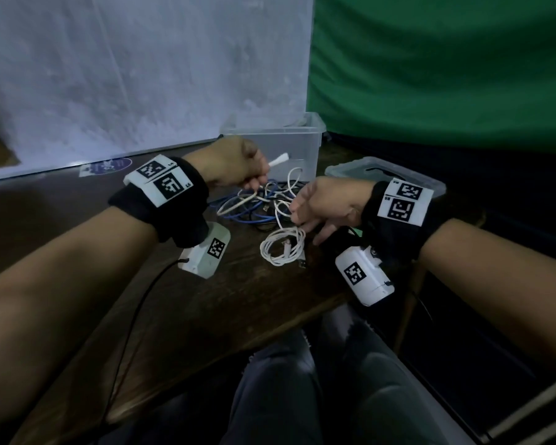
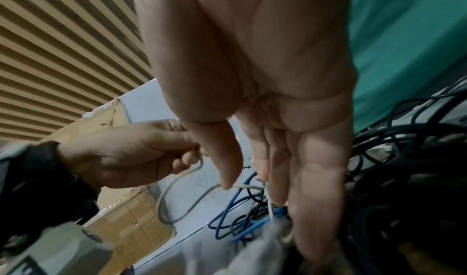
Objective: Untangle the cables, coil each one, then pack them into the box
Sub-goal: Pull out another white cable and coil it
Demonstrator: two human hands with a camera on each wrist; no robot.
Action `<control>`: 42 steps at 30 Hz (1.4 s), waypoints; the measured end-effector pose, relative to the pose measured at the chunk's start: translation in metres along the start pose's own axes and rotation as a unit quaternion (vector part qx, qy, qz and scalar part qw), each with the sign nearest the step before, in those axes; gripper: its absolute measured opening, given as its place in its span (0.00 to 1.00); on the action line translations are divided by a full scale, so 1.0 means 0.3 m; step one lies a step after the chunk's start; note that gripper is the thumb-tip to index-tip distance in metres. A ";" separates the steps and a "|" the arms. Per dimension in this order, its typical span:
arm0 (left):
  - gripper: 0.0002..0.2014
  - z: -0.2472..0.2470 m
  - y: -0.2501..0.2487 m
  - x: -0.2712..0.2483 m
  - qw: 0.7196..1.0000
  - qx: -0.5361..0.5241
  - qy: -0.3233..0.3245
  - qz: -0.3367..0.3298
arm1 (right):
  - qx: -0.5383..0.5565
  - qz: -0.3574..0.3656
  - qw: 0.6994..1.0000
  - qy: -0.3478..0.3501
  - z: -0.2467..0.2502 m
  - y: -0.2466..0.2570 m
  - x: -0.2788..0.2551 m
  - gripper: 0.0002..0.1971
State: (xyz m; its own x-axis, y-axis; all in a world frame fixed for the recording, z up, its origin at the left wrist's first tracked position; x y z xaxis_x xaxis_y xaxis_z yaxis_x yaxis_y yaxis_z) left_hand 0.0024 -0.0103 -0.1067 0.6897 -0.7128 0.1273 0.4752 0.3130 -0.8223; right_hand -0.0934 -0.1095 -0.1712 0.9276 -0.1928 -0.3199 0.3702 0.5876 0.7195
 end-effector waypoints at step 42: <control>0.05 0.020 -0.044 0.109 0.986 0.076 -0.097 -0.112 | 0.372 0.263 0.865 -0.212 0.331 0.217 0.020 0.11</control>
State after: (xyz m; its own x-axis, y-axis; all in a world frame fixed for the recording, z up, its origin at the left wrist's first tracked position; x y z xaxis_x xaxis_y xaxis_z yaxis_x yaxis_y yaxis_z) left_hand 0.0218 -0.0340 -0.0883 0.6428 -0.6459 0.4118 0.6933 0.2621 -0.6713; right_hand -0.0588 -0.1504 -0.0652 0.8534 -0.4169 0.3129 -0.3246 0.0446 0.9448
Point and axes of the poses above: each hand's wrist, its own x-axis towards the middle knuckle, its own z-axis out of the back of the hand, y = z × x, the point moved 8 cm from there along x, towards the middle knuckle, and after that the axes turned 9 degrees about -x, right-handed, at the moved point
